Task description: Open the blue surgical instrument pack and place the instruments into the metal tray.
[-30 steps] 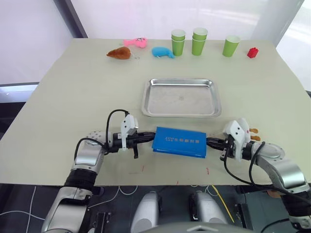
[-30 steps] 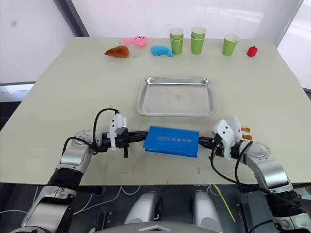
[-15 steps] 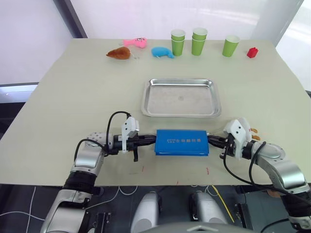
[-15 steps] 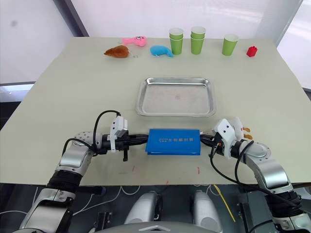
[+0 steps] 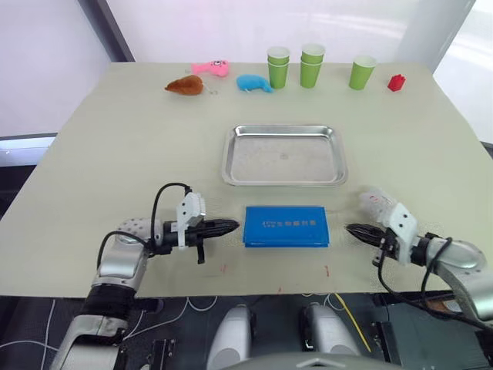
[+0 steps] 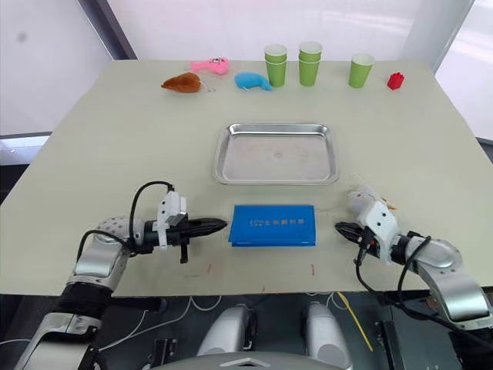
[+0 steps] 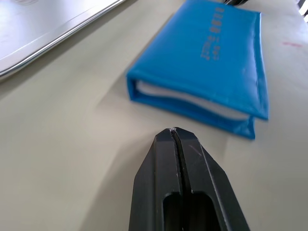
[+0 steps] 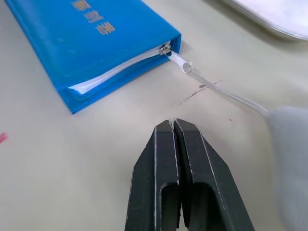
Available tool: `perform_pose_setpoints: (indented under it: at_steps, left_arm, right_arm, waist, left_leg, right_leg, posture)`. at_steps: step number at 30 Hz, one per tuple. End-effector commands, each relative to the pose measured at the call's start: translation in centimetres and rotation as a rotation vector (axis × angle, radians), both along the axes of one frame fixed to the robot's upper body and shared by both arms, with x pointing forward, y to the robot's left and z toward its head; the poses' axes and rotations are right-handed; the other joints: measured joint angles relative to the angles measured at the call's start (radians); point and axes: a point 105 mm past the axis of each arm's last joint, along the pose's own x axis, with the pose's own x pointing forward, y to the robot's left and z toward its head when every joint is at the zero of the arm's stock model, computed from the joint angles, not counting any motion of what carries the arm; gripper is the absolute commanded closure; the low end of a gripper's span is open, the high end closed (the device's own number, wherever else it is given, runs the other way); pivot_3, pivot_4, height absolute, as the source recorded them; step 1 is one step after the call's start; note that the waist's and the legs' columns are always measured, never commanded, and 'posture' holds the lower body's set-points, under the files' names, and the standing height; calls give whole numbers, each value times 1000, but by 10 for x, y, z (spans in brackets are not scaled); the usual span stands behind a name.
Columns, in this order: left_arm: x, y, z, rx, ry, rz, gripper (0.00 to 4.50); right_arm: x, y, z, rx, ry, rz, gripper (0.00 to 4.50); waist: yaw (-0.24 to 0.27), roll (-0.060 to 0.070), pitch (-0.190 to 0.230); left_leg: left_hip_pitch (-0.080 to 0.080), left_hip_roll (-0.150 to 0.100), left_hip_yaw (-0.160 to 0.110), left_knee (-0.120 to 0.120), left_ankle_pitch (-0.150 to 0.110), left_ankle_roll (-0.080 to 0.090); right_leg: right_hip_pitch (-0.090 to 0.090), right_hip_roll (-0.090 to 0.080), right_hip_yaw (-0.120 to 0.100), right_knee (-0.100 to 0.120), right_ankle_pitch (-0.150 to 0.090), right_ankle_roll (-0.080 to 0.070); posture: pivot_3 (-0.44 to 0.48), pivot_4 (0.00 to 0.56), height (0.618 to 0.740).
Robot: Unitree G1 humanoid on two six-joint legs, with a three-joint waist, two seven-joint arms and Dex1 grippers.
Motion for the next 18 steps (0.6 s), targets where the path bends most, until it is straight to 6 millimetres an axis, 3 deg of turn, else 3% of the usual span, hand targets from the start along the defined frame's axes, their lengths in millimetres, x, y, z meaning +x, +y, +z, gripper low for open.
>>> perform_pose_setpoints:
  at_steps: [1, 2, 3, 5, 8, 11, 13, 14, 18]
  left_arm:
    - [-10, 13, 22, -16, -57, -24, 4500]
    - [-13, 14, 27, -16, -67, -38, 4500]
    - [-15, 14, 32, -11, -86, -53, 4500]
    - [-18, 13, 40, 2, -120, -88, 4500]
    - [-28, 9, 55, -5, -109, -177, 4500]
    - [-39, 6, 65, 31, -98, -290, 3506]
    - [-43, 4, 72, 25, -85, -326, 2480]
    - [-45, 2, 76, 26, -81, -353, 2012]
    - [-51, -1, 86, 27, -79, -429, 94]
  right_arm:
    - [-11, 2, 25, 35, -120, 86, 4438]
    - [-15, 4, 28, 48, -136, 121, 4438]
    - [-19, 7, 30, 52, -161, 162, 3952]
    - [-25, 10, 29, 38, -193, 229, 3839]
    - [-31, 14, 23, -2, -246, 335, 2542]
    - [-31, 20, 18, 1, -282, 397, 1328]
    - [-29, 25, 18, 4, -317, 431, 312]
    - [-27, 28, 17, -3, -345, 460, 14]
    - [-17, 35, 12, -48, -444, 549, 0]
  waist:
    - [0, 0, 0]
    - [1, 0, 0]
    - [2, 0, 0]
    - [5, 0, 0]
    - [6, 0, 0]
    - [5, -3, 2]
    - [3, -2, 2]
    - [3, -1, 3]
    - [3, -1, 4]
  left_leg:
    - [0, 0, 0, 0, 0, 0]
    - [0, 0, 0, 0, 0, 0]
    - [0, 0, 0, 0, 0, 0]
    - [0, 0, 0, 0, 0, 0]
    - [-1, 0, 1, 0, 0, 0]
    - [-1, 0, 2, 0, 0, 0]
    - [0, 0, 2, 0, 0, 0]
    - [0, 0, 2, 0, 0, 0]
    - [0, 0, 3, 0, 0, 0]
  right_leg:
    - [0, 0, 0, 0, 0, 0]
    - [0, 0, 0, 0, 0, 0]
    - [0, 0, 0, 0, 0, 0]
    - [0, 0, 0, 0, 0, 0]
    - [0, -1, 0, -1, 0, 0]
    - [0, 0, -1, -1, 0, 0]
    - [0, 0, 0, -1, 0, 0]
    - [0, 0, 0, 0, 0, 0]
    - [0, 0, 0, 0, 0, 0]
  posture:
    - [0, 150, 740]
    - [0, 150, 740]
    - [0, 150, 740]
    - [0, 150, 740]
    - [0, 150, 740]
    - [0, 150, 740]
    - [0, 150, 740]
    - [0, 150, 740]
    - [0, 150, 740]
